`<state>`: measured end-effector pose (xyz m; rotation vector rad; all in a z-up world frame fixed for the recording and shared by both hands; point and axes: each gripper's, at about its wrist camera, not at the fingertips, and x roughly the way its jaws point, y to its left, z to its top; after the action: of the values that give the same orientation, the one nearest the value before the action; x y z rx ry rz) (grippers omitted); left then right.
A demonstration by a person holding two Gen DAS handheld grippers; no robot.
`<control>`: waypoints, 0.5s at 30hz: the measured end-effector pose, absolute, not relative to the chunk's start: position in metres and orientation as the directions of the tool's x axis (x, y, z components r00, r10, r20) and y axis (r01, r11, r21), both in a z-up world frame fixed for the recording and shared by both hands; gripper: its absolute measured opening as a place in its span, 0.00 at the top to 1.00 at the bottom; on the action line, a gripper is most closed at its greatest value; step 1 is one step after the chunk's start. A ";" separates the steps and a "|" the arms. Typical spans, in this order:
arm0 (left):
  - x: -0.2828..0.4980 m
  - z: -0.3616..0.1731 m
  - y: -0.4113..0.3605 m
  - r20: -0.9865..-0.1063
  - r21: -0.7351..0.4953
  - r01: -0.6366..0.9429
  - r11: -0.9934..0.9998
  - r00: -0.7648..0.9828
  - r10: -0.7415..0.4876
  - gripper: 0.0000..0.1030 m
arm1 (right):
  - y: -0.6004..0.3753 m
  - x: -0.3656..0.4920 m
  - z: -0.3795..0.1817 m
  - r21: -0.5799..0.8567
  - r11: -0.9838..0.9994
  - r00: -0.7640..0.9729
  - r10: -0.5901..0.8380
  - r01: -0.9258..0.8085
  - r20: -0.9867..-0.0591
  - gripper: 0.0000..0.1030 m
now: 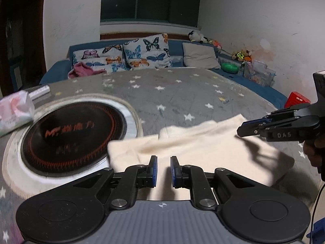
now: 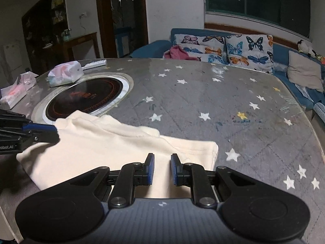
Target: Fold clothes
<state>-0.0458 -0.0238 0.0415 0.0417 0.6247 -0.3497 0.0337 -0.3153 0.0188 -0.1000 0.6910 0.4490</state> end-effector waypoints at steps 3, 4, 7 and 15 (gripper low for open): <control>-0.030 0.042 -0.033 -0.581 -0.062 0.342 0.938 0.751 -0.312 0.85 | -0.308 0.038 0.026 0.059 0.892 0.685 0.385 -0.448 -0.618 0.85; -0.025 0.041 -0.036 -0.585 -0.061 0.344 0.937 0.748 -0.313 0.85 | -0.306 0.039 0.027 0.060 0.890 0.685 0.390 -0.453 -0.615 0.85; -0.010 0.036 -0.044 -0.608 -0.058 0.338 0.939 0.734 -0.302 0.85 | -0.295 0.046 0.026 0.052 0.881 0.677 0.399 -0.471 -0.618 0.85; 0.006 0.023 -0.047 -0.635 -0.055 0.317 0.947 0.721 -0.278 0.84 | -0.281 0.058 0.012 0.017 0.884 0.673 0.368 -0.467 -0.641 0.85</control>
<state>0.0064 -0.0470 0.0233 0.0588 0.6917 -0.3292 0.0584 -0.2806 0.0119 -0.1534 0.6864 0.4718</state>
